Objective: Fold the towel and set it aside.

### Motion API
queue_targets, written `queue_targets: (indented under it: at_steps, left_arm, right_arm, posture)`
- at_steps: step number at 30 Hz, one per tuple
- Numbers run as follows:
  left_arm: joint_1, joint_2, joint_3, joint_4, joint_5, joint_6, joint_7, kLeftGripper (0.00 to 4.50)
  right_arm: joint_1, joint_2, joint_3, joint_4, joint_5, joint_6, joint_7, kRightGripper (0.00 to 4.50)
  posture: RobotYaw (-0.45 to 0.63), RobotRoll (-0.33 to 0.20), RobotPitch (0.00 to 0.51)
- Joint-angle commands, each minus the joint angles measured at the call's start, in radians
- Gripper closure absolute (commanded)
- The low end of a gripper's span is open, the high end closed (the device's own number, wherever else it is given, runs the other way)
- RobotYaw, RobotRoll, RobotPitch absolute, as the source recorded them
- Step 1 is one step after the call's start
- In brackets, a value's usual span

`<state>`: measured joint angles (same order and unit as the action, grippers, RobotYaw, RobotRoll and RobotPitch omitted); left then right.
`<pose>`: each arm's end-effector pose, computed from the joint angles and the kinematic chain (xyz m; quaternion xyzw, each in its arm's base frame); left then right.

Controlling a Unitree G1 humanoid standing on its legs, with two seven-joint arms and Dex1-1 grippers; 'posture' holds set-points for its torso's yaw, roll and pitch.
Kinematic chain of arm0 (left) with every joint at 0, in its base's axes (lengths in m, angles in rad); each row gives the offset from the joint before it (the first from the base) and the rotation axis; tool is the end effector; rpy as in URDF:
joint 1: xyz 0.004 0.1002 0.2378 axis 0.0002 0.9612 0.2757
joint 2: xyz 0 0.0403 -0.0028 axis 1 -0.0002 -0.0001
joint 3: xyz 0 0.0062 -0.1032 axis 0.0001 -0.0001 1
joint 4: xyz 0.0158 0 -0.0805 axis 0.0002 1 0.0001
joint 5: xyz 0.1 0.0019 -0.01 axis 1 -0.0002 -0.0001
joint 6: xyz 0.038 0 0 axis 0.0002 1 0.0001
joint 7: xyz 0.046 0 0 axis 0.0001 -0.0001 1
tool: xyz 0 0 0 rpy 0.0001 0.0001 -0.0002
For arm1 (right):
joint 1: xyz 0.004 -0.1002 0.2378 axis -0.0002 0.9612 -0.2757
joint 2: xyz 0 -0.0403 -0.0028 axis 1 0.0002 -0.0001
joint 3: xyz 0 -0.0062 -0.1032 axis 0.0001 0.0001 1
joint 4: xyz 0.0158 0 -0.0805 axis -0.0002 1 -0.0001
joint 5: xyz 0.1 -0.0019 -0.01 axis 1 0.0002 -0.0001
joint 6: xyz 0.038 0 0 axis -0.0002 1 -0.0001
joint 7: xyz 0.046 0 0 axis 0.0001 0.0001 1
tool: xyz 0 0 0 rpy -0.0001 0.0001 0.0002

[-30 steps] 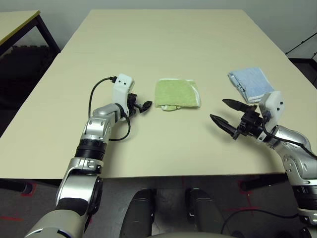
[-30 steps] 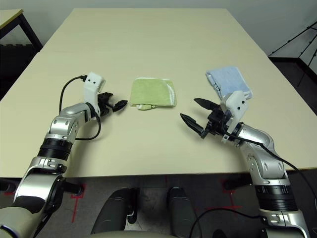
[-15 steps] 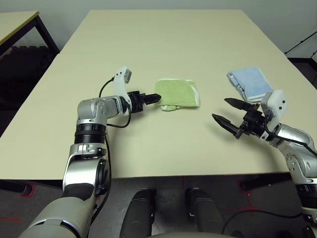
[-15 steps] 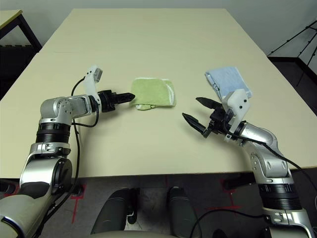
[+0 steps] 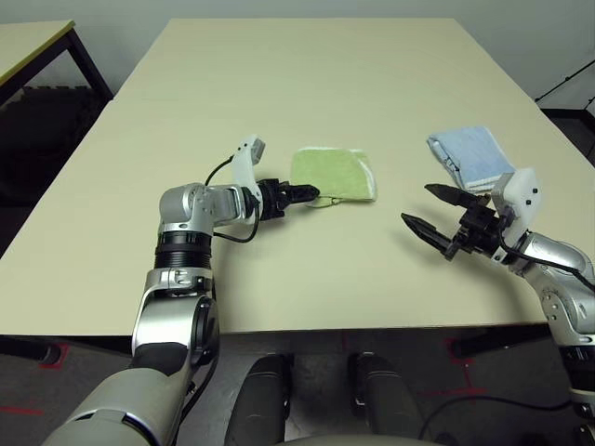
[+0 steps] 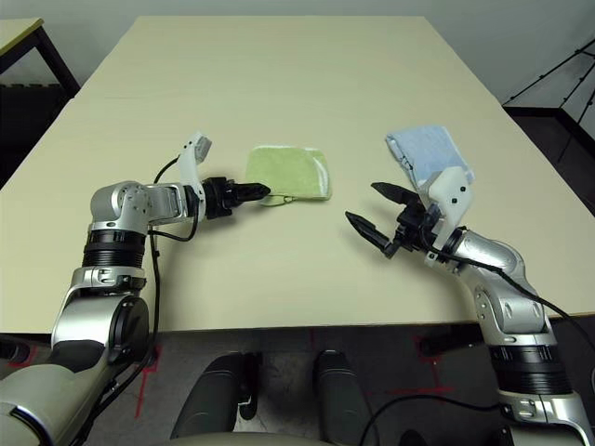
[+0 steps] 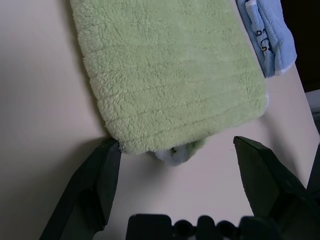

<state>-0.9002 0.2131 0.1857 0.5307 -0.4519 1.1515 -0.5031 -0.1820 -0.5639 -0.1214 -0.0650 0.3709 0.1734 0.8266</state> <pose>0.3327 0.1572 0.1524 -0.2202 0.3271 -0.3322 0.8568 0.2331 -0.2557 0.1284 -0.1067 -0.0180 0.3708 0.9224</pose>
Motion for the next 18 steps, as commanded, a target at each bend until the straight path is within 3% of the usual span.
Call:
queue_targets:
  at_steps: [1,15,18]
  left_arm:
    - [-0.033,-0.01,-0.02,0.07,0.012,-0.035,-0.012,0.04]
    - [-0.124,0.028,-0.05,0.274,0.059,-0.135,-0.06,0.04]
    - [-0.139,0.099,-0.056,0.293,0.082,-0.135,-0.063,0.04]
  right_arm:
    - [0.014,-0.016,-0.011,-0.03,0.002,0.014,-0.007,0.0]
    - [0.025,-0.023,-0.019,-0.056,0.008,0.036,-0.024,0.0]
    - [0.02,-0.024,-0.02,-0.05,0.007,0.038,-0.024,0.0]
  posture:
    - [-0.03,0.0,0.117]
    - [-0.04,0.0,0.13]
    - [-0.03,0.0,0.131]
